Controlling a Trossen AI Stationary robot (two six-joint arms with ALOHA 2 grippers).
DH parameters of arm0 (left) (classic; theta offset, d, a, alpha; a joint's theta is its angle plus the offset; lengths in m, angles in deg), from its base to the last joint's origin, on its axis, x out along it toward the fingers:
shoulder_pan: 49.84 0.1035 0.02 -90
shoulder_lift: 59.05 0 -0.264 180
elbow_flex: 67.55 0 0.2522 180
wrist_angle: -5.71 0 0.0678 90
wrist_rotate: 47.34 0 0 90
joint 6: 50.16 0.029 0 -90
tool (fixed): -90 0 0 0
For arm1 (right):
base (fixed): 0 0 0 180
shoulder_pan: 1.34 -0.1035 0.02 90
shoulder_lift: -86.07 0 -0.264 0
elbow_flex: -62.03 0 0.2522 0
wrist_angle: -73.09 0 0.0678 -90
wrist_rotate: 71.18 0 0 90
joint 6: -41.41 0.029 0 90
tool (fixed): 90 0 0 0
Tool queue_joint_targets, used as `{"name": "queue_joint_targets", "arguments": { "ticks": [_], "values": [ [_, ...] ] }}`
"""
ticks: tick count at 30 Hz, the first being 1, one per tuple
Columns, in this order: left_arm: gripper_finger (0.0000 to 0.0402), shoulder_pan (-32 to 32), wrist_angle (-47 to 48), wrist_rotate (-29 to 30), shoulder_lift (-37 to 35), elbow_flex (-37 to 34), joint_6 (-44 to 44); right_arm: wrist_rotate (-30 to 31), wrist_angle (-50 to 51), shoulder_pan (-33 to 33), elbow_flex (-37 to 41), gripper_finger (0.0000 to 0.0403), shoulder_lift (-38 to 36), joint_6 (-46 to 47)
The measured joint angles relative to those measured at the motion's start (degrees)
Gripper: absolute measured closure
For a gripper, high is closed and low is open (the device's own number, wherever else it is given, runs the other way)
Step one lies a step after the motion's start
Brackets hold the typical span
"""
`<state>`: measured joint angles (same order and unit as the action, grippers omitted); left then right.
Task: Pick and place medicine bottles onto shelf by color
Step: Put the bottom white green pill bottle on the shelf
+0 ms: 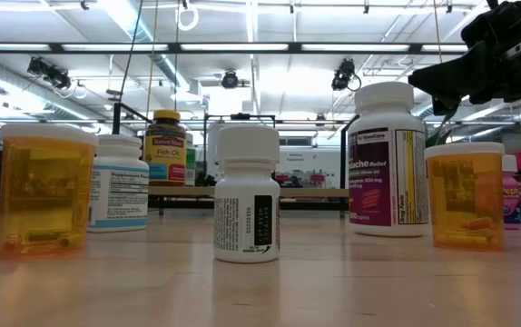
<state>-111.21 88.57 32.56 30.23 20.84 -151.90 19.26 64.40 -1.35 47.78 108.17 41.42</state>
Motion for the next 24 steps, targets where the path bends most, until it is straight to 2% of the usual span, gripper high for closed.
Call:
{"name": "queue_joint_targets", "arguments": {
  "ticks": [4,12,24],
  "values": [
    [0.0084,0.09,0.61,2.77,0.71,0.00,1.65,0.00,0.01,-0.01,0.00,0.0341,0.01,0.01],
    [0.0088,1.55,0.43,2.92,4.71,-0.02,7.47,0.00,0.02,-0.01,0.00,0.0341,0.02,0.00],
    [0.0081,3.47,1.23,2.80,8.35,-0.17,10.95,0.00,0.01,-0.01,0.00,0.0341,0.02,0.01]
  ]
}}
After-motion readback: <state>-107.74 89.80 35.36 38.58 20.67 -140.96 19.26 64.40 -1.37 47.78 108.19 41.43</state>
